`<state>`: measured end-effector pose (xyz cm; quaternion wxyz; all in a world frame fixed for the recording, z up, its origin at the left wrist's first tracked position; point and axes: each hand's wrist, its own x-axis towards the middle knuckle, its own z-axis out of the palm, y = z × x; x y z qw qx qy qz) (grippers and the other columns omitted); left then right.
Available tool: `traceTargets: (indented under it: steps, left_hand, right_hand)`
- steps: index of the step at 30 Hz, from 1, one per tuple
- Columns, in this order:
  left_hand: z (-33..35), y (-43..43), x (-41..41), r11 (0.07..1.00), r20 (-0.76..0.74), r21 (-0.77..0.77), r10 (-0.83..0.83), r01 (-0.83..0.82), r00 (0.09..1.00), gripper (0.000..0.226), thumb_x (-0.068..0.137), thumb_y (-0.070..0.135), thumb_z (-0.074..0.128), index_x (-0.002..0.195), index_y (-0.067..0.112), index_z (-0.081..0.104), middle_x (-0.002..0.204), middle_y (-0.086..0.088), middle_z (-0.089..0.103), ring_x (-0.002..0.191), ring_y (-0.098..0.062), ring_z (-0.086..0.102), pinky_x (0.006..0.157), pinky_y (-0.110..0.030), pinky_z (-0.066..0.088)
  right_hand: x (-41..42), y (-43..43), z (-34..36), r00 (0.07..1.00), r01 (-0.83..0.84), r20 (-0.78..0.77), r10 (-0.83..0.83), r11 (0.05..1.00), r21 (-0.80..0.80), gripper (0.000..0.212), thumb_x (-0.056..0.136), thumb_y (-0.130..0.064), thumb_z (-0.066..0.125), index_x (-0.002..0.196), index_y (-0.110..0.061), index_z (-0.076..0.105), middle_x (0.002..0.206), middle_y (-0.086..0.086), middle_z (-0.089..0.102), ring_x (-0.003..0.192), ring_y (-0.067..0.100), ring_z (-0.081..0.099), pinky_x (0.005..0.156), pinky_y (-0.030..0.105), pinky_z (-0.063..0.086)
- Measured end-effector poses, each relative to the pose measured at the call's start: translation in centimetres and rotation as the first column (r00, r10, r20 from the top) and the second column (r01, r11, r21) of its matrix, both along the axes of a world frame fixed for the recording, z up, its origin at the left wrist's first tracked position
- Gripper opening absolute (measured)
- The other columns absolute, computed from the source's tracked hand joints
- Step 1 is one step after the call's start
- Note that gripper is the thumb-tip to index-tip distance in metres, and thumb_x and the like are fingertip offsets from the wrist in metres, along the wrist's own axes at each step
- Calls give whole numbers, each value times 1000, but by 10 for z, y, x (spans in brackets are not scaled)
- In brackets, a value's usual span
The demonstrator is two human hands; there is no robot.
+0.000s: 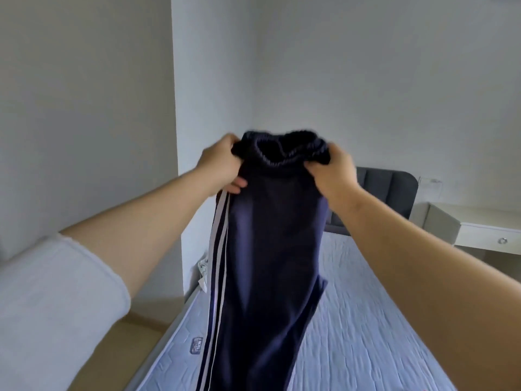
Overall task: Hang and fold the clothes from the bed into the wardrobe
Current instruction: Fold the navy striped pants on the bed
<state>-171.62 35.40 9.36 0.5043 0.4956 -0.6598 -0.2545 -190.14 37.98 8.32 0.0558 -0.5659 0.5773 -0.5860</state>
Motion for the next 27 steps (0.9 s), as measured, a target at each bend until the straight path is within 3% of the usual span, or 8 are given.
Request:
traceTargets:
  steps: [3,5,9,12,20,24,27]
  left_hand:
    - [34,8,3,983,-86,-181,-54,38,995,9,96,19,44,93,27,43,91,2,57,66,-18,68,62,-33,56]
    - [49,18,9,963,-100,-256,-108,79,989,18,97,18,45,82,27,41,98,2,59,73,-13,68,71,-29,54]
    - [46,39,23,952,-126,-271,-185,146,975,20,96,17,48,79,24,42,90,8,57,72,-6,69,74,-26,55]
    - [18,54,34,957,-126,-222,-218,187,968,16,97,16,48,82,23,46,90,6,60,69,-5,69,71,-23,57]
    - [-136,78,51,969,-94,137,-193,204,977,17,95,7,49,87,20,58,76,1,62,52,1,63,55,-15,48]
    - [-229,91,53,947,-71,269,-162,175,984,14,91,7,56,89,18,66,79,4,63,72,-4,54,64,-13,41]
    - [-294,108,57,880,-112,426,-179,210,977,23,91,6,56,85,28,61,85,13,62,82,-1,54,74,-15,41]
  right_hand:
    - [3,12,38,992,-70,86,92,971,-230,23,83,-8,59,102,-20,58,81,-15,57,80,6,56,65,14,42]
    - [5,27,55,983,-121,90,160,933,-339,23,81,-5,59,93,-24,54,76,-19,54,66,-10,50,58,5,40]
    - [10,54,56,969,-190,83,233,917,-352,25,79,-6,62,92,-27,56,80,-19,58,68,-14,54,65,6,45]
    - [13,70,29,954,-258,88,287,933,-250,26,80,-7,66,94,-26,58,85,-15,62,75,-7,58,68,9,49]
    - [13,97,-114,938,-341,115,327,929,144,29,74,-1,72,71,-27,61,65,-15,62,58,-11,54,56,6,45]
    - [17,112,-202,936,-351,189,299,845,404,30,73,-1,73,66,-27,61,58,-17,62,59,-4,57,55,10,46]
    - [20,125,-264,935,-354,221,276,709,610,27,73,-2,74,72,-26,61,74,-4,65,72,11,60,69,25,50]
